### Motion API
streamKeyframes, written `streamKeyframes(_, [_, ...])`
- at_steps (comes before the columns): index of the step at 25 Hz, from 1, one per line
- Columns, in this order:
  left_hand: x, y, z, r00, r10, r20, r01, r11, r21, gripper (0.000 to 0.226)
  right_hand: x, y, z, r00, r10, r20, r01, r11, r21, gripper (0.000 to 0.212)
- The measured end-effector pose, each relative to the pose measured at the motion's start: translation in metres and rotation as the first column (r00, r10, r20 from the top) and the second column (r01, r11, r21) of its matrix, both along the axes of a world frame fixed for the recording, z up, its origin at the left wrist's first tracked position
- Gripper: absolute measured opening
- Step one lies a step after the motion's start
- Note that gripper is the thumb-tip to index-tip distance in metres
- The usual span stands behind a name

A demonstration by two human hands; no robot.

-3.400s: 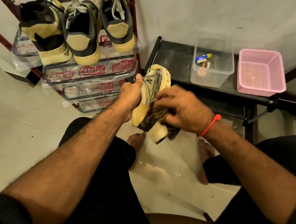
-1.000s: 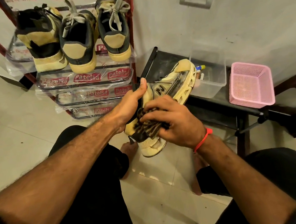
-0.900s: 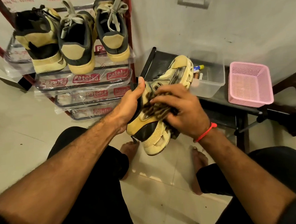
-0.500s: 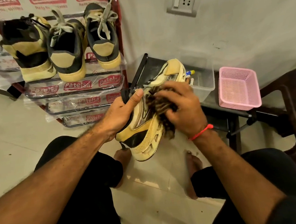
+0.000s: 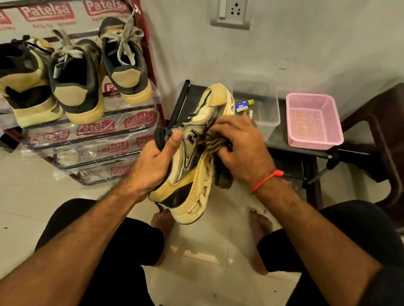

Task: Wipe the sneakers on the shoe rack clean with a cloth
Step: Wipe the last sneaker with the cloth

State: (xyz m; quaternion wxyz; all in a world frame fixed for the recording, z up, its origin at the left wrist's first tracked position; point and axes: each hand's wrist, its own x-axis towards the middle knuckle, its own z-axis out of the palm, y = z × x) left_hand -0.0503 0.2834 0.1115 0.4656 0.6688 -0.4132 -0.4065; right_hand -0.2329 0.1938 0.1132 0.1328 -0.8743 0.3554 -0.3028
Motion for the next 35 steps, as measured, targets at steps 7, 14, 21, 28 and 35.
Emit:
streamKeyframes(7, [-0.009, -0.001, -0.004, 0.998, -0.04, 0.051, 0.041, 0.999, -0.013, 0.04, -0.002, 0.006, 0.0, 0.999, -0.04, 0.026, 0.04, 0.999, 0.002, 0.031])
streamKeyframes(14, [-0.007, -0.001, -0.007, 0.993, -0.103, 0.053, 0.103, 0.995, 0.01, 0.046, -0.023, -0.041, 0.015, 0.956, -0.263, 0.127, 0.257, 0.964, 0.063, 0.042])
streamKeyframes(21, [-0.005, -0.002, -0.011, 0.995, -0.082, 0.052, 0.081, 0.997, 0.015, 0.046, -0.01, -0.008, 0.009, 0.997, 0.077, 0.006, -0.078, 0.995, 0.057, 0.07])
streamKeyframes(28, [-0.003, 0.001, -0.005, 0.995, -0.091, 0.05, 0.093, 0.995, -0.023, 0.036, -0.006, -0.024, -0.009, 0.983, -0.1, 0.151, 0.059, 0.965, 0.255, 0.067])
streamKeyframes(35, [-0.006, 0.001, -0.012, 0.983, -0.087, 0.162, 0.095, 0.995, -0.039, 0.051, 0.007, 0.013, -0.011, 0.988, 0.064, 0.141, -0.088, 0.981, 0.174, 0.048])
